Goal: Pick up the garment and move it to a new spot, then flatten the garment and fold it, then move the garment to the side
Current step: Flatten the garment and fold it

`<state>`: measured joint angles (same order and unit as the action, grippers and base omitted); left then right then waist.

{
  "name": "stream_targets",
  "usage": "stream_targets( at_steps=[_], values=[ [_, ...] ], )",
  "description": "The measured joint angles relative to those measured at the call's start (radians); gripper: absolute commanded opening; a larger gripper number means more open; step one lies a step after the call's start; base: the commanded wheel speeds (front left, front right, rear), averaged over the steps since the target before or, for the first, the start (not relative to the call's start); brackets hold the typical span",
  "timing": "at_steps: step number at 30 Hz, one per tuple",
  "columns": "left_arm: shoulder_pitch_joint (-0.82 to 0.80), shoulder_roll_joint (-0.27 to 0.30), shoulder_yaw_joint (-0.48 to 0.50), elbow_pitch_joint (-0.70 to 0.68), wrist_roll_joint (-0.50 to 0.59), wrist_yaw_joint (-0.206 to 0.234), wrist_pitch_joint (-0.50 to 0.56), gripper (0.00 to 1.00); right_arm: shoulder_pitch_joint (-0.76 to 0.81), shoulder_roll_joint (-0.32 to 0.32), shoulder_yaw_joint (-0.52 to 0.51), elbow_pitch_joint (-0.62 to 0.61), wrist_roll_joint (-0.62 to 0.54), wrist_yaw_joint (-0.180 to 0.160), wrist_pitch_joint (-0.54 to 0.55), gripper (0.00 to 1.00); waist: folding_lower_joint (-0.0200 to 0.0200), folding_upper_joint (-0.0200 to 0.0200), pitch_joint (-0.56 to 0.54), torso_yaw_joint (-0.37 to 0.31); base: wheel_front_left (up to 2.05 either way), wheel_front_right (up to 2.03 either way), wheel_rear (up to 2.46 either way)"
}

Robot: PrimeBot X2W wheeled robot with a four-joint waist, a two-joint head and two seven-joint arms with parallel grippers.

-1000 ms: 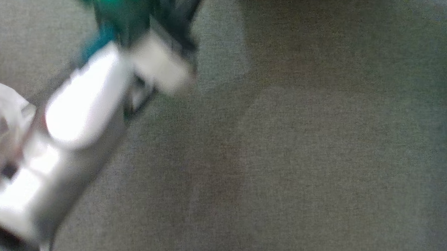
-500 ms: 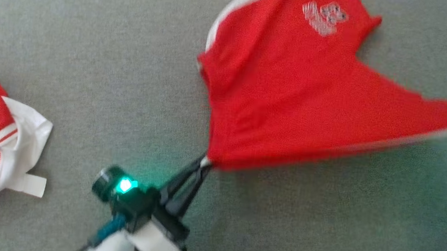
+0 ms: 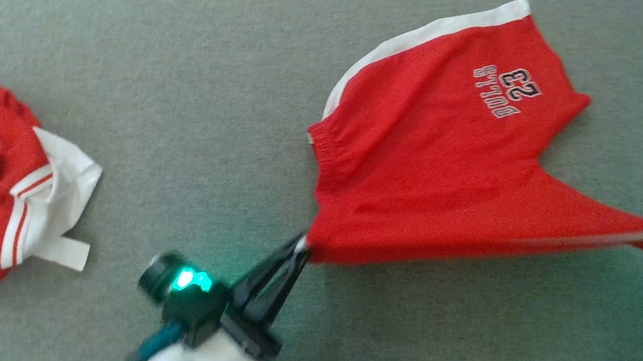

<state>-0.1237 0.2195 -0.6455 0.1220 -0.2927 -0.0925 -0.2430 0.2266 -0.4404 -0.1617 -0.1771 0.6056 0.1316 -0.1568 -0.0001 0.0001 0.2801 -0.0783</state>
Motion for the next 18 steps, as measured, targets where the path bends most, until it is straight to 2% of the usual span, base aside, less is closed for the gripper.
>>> stream_targets(
  at_steps=[4, 8, 13, 18],
  values=[
    [-0.140, -0.059, 0.000, 0.039, -0.009, -0.006, 0.011, 0.00, -0.124, -0.022, -0.011, 0.028, 0.000, 0.000, 0.036, 0.00, 0.0002, 0.0000, 0.034, 0.030, 0.00, 0.00, 0.00],
    [-0.289, -0.111, 0.005, 0.107, -0.034, -0.013, 0.013, 0.00, -0.279, -0.084, 0.010, 0.088, 0.000, 0.000, 0.076, 0.00, 0.0003, 0.0000, 0.074, 0.059, 0.00, 0.00, 0.00],
    [-0.396, -0.137, 0.023, 0.214, -0.045, -0.013, 0.015, 0.00, -0.478, -0.151, 0.115, 0.203, 0.007, 0.000, 0.115, 0.00, 0.0004, -0.0001, 0.122, 0.089, 0.00, 0.00, 0.00],
    [-0.497, -0.164, 0.021, 0.317, -0.077, -0.013, 0.022, 0.00, -0.673, -0.223, 0.273, 0.371, 0.013, 0.000, 0.140, 0.00, 0.0004, -0.0001, 0.172, 0.127, 0.00, 0.00, 0.00]
  ],
)
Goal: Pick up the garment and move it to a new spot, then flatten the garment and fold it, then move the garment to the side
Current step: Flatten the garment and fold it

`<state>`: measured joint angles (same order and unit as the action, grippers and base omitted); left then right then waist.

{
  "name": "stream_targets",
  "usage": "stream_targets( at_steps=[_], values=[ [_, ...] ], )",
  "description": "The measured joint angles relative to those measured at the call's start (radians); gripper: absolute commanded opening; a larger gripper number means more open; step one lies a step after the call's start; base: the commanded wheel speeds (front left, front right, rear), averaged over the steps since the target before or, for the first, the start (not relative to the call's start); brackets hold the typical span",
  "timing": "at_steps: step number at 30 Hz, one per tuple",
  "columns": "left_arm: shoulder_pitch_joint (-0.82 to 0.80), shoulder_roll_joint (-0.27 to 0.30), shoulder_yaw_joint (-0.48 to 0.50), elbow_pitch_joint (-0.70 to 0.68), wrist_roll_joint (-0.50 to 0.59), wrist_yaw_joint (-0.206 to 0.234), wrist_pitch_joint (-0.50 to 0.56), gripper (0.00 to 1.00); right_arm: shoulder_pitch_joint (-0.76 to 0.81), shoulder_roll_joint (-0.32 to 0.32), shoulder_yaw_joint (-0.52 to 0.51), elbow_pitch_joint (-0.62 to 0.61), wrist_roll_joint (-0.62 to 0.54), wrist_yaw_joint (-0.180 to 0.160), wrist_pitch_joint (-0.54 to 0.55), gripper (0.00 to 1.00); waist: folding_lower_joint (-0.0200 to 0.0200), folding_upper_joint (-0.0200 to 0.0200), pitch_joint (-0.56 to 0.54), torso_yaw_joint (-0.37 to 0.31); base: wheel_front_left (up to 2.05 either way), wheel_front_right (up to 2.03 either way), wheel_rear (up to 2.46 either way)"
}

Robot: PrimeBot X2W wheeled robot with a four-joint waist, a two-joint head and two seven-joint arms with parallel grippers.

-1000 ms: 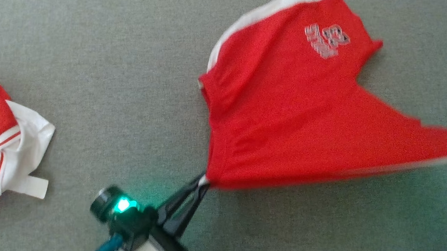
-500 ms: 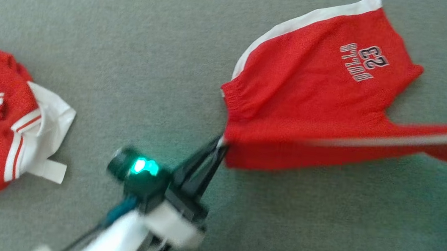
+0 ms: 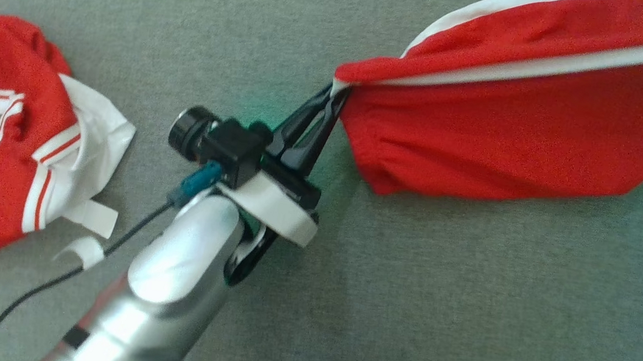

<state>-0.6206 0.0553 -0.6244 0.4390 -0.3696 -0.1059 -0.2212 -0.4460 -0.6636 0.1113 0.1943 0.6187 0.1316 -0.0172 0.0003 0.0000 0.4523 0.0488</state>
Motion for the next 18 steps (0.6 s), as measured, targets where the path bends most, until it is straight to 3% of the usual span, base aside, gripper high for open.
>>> stream_targets(
  at_steps=[6, 7, 8, 9, 10, 11, 12, 18],
  values=[
    [-0.091, -0.011, -0.026, 0.084, -0.026, 0.000, -0.005, 0.00, -0.173, -0.023, 0.161, 0.156, 0.006, 0.000, -0.010, 0.00, -0.0001, 0.0000, 0.042, 0.041, 0.00, 0.00, 0.00],
    [-0.100, -0.012, -0.029, 0.096, -0.032, 0.000, -0.010, 0.07, -0.197, -0.024, 0.186, 0.182, 0.008, 0.000, -0.014, 0.00, -0.0001, 0.0000, 0.047, 0.047, 0.00, 0.00, 0.00],
    [-0.107, -0.013, -0.033, 0.106, -0.038, 0.000, -0.011, 0.16, -0.221, -0.024, 0.210, 0.208, 0.013, 0.000, -0.021, 0.10, -0.0001, 0.0000, 0.051, 0.051, 0.00, 0.00, 0.00],
    [-0.113, -0.013, -0.037, 0.117, -0.043, 0.000, -0.014, 0.24, -0.242, -0.022, 0.230, 0.231, 0.019, 0.000, -0.030, 0.31, -0.0001, 0.0000, 0.054, 0.055, 0.00, 0.00, 0.00],
    [-0.118, -0.013, -0.042, 0.125, -0.049, 0.000, -0.019, 0.36, -0.261, -0.020, 0.245, 0.256, 0.027, 0.000, -0.040, 0.72, -0.0001, 0.0000, 0.056, 0.059, 0.00, 0.00, 0.00],
    [-0.121, -0.013, -0.048, 0.129, -0.061, 0.001, -0.019, 0.69, -0.277, -0.016, 0.253, 0.282, 0.035, 0.000, -0.053, 1.00, -0.0002, 0.0000, 0.057, 0.062, 0.00, 0.00, 0.00],
    [-0.122, -0.013, -0.053, 0.131, -0.074, 0.002, -0.020, 1.00, -0.291, -0.012, 0.262, 0.305, 0.040, 0.000, -0.068, 1.00, -0.0002, 0.0000, 0.057, 0.064, 0.00, 0.00, 0.00],
    [-0.115, -0.014, -0.064, 0.085, -0.087, 0.072, -0.028, 1.00, -0.297, -0.002, 0.315, 0.388, 0.122, 0.000, -0.108, 1.00, -0.0002, 0.0000, 0.039, 0.070, 0.00, 0.00, 0.00]
  ],
)
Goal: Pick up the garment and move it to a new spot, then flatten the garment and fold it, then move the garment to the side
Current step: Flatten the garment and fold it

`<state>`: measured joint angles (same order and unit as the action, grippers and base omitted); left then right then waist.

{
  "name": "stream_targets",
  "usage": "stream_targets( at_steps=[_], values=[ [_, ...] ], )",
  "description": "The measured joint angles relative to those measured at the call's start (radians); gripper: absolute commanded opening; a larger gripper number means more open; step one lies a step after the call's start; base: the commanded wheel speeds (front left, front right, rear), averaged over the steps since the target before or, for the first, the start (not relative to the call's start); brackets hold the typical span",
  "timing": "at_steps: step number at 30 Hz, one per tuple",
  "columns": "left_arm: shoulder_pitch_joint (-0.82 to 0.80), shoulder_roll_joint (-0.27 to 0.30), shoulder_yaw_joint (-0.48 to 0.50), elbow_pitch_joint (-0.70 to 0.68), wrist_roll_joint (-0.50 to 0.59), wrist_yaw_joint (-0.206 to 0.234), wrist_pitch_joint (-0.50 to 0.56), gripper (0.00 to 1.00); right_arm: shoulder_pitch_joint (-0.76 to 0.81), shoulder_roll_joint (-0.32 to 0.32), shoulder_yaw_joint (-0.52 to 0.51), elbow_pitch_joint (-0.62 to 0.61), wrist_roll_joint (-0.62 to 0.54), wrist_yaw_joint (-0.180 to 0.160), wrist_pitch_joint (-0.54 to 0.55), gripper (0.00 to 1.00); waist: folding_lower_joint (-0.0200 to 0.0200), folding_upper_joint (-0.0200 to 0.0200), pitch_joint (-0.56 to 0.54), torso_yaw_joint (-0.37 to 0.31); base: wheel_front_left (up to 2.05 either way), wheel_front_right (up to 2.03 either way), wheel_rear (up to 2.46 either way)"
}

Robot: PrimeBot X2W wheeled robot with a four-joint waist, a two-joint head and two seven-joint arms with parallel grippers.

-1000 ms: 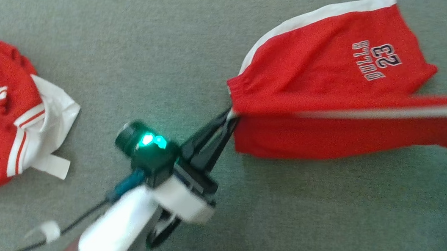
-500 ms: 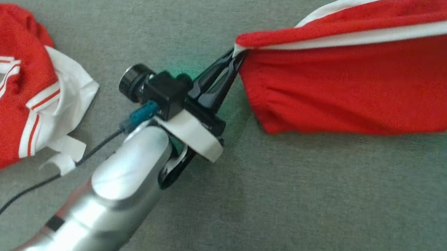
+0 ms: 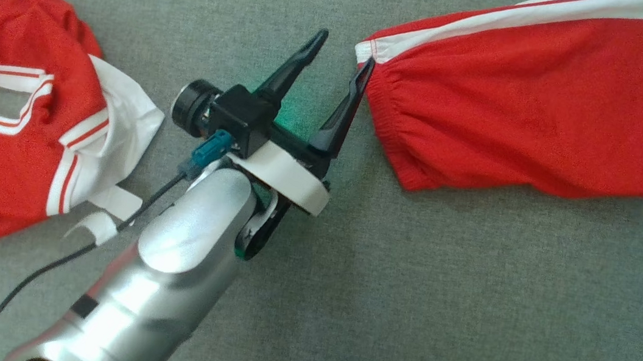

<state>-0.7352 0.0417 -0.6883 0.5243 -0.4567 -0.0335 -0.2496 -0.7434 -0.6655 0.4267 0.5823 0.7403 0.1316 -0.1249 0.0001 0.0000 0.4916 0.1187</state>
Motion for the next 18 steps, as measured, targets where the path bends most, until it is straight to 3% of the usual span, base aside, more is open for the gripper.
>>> stream_targets(
  at_steps=[2, 5, 10, 14, 15, 16, 17, 18],
  values=[
    [0.007, 0.000, 0.012, -0.037, 0.017, 0.019, 0.000, 1.00, 0.003, 0.000, 0.006, 0.012, 0.017, 0.000, 0.000, 1.00, 0.0000, 0.0000, -0.005, 0.000, 0.00, 0.00, 0.00],
    [0.064, -0.004, 0.076, -0.166, 0.078, 0.083, -0.007, 1.00, 0.029, 0.001, 0.028, 0.047, 0.063, 0.000, 0.000, 1.00, -0.0001, 0.0000, -0.021, 0.003, 0.00, 0.00, 0.00],
    [0.270, -0.002, 0.177, -0.346, 0.136, 0.181, -0.007, 1.00, 0.082, 0.013, 0.056, 0.136, 0.126, 0.000, 0.006, 1.00, -0.0002, 0.0000, -0.050, 0.023, 0.00, 0.00, 0.00],
    [0.381, 0.000, 0.209, -0.441, 0.175, 0.227, -0.007, 1.00, 0.098, 0.032, 0.077, 0.185, 0.169, 0.000, 0.016, 1.00, -0.0002, 0.0000, -0.077, 0.044, 0.00, 0.00, 0.00],
    [0.399, 0.000, 0.213, -0.457, 0.178, 0.238, -0.007, 1.00, 0.100, 0.035, 0.084, 0.190, 0.182, 0.000, 0.024, 0.87, -0.0003, 0.0000, -0.084, 0.049, 0.00, 0.00, 0.00],
    [0.416, 0.000, 0.216, -0.473, 0.187, 0.247, -0.007, 1.00, 0.101, 0.035, 0.090, 0.194, 0.193, 0.000, 0.030, 0.18, -0.0003, 0.0000, -0.091, 0.054, 0.00, 0.00, 0.00],
    [0.433, 0.000, 0.220, -0.490, 0.196, 0.255, -0.007, 1.00, 0.101, 0.035, 0.096, 0.198, 0.203, 0.000, 0.030, 0.00, -0.0003, 0.0000, -0.098, 0.058, 0.00, 0.00, 0.00],
    [0.449, 0.000, 0.225, -0.504, 0.201, 0.264, -0.007, 1.00, 0.102, 0.036, 0.103, 0.203, 0.211, 0.000, 0.030, 0.00, -0.0002, 0.0000, -0.104, 0.062, 0.00, 0.00, 0.00]
  ],
)
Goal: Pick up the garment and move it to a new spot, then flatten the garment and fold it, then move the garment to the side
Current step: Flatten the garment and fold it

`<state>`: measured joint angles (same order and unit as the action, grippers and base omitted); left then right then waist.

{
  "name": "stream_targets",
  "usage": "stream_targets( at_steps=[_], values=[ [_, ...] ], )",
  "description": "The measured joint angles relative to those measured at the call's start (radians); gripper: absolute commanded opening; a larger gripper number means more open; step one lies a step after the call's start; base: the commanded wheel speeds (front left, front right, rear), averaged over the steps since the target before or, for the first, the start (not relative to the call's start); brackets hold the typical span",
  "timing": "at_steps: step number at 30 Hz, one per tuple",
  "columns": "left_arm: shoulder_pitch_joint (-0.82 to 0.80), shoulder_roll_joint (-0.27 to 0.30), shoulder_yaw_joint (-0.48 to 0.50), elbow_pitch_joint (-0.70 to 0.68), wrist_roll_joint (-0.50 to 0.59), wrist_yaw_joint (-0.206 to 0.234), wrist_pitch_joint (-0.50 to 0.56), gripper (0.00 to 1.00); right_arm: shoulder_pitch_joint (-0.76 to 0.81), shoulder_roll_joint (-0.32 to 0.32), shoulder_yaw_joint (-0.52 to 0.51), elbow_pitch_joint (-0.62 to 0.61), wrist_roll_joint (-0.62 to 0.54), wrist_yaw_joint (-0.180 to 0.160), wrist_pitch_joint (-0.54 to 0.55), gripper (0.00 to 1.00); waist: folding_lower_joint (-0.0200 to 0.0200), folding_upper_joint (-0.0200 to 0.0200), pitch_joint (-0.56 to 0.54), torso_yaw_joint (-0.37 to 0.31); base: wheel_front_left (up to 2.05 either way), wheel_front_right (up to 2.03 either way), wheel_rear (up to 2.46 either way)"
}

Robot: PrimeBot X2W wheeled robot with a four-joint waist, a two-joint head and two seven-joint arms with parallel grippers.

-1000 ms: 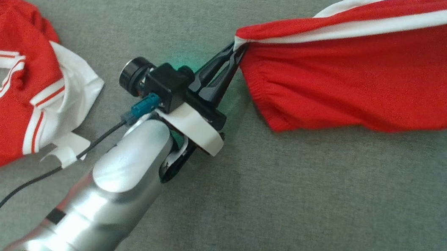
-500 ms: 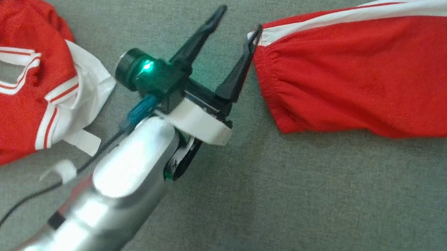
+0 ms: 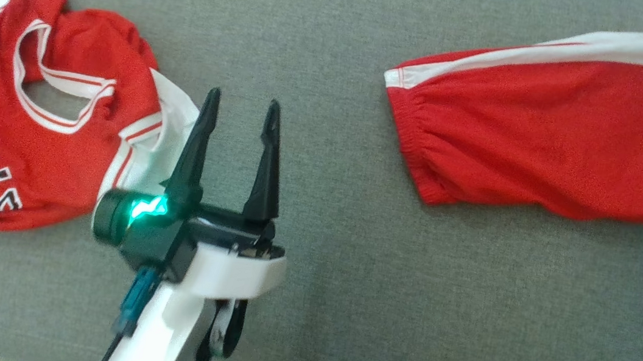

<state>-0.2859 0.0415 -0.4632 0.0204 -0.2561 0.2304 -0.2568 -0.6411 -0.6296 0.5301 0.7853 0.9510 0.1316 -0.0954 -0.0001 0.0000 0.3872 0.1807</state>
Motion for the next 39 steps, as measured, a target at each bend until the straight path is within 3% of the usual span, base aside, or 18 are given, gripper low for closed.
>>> stream_targets(
  at_steps=[11, 20, 29, 39],
  values=[
    [0.168, 0.002, 0.043, -0.059, 0.051, 0.044, 0.000, 1.00, 0.064, 0.014, 0.004, 0.117, 0.056, 0.000, -0.082, 0.00, 0.0000, 0.0000, -0.091, 0.000, 0.00, 0.00, 0.00],
    [0.202, 0.005, 0.072, -0.062, 0.124, 0.069, 0.000, 1.00, 0.139, -0.039, -0.029, 0.150, 0.069, 0.000, -0.130, 0.00, 0.0002, 0.0000, -0.133, -0.057, 0.00, 0.00, 0.00],
    [0.213, 0.007, 0.068, -0.006, 0.205, 0.073, 0.000, 1.00, 0.121, -0.024, -0.052, 0.058, -0.003, 0.000, -0.152, 0.00, 0.0001, 0.0000, -0.169, -0.089, 0.00, 0.00, 0.00],
    [0.249, 0.007, 0.051, 0.023, 0.204, 0.068, 0.000, 1.00, 0.128, 0.103, -0.090, -0.165, -0.182, 0.000, -0.153, 0.00, 0.0001, 0.0000, -0.227, -0.071, 0.00, 0.00, 0.00]
  ],
)
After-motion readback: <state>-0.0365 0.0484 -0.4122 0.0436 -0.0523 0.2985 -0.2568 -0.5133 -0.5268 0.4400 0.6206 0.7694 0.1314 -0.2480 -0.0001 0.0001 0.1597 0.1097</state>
